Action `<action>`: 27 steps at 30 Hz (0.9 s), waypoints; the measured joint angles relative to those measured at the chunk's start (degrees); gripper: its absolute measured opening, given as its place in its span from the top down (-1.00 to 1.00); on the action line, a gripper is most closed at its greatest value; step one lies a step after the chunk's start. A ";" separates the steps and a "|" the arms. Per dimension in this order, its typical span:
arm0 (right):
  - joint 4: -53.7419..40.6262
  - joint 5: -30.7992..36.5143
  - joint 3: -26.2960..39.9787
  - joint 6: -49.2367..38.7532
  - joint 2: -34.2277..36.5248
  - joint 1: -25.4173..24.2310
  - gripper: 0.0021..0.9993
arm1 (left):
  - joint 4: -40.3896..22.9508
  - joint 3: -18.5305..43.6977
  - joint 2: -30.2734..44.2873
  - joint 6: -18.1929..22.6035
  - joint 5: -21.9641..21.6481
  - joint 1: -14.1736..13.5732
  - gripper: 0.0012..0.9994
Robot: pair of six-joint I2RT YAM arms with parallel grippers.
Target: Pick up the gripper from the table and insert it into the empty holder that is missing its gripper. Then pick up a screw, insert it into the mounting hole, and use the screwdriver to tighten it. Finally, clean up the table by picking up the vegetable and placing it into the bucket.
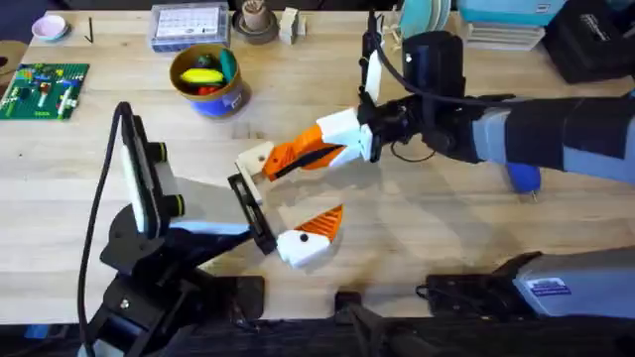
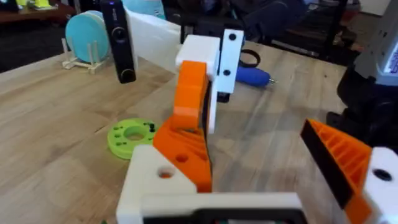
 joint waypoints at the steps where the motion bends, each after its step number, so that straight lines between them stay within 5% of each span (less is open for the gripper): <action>1: 0.11 0.70 0.00 0.71 0.00 0.39 0.99 | 0.00 0.00 0.00 -0.07 -0.23 0.09 -0.99; 27: 12.59 2.73 0.00 8.24 4.18 3.70 0.99 | 0.02 0.00 0.00 -0.92 -1.41 0.09 -0.99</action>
